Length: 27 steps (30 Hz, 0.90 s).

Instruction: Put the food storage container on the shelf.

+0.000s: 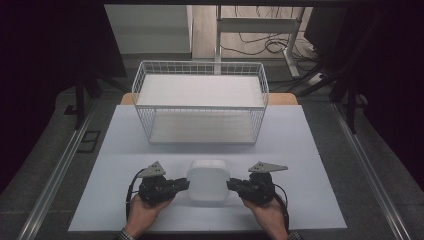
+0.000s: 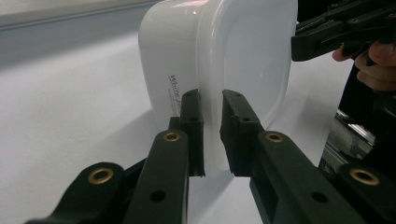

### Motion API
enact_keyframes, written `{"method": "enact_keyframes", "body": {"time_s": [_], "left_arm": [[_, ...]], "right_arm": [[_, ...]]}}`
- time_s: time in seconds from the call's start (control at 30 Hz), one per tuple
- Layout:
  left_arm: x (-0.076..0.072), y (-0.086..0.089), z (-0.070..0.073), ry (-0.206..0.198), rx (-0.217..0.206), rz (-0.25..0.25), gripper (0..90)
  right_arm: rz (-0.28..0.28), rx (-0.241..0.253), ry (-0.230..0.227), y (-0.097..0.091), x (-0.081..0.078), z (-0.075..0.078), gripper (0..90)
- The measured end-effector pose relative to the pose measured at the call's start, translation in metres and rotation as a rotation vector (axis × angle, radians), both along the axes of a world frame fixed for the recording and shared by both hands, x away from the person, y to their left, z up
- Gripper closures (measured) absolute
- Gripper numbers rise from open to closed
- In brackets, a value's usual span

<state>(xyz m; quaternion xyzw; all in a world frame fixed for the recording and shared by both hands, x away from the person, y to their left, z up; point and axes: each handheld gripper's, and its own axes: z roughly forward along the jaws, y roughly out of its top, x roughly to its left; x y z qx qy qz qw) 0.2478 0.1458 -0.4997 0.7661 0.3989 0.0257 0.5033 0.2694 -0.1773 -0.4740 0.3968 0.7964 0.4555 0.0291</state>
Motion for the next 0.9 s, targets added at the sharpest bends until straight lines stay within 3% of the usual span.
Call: {"method": "enact_keyframes", "body": {"time_s": [0.6,0.9], "left_arm": [[0.004,0.001,0.018,-0.073,0.005,0.038,79.9],[0.018,0.004,0.032,-0.109,0.011,0.054,80.1]], "right_arm": [[-0.002,0.008,-0.092,0.004,0.007,0.014,77.9],[-0.01,0.017,-0.116,0.008,0.025,0.023,77.3]]}}
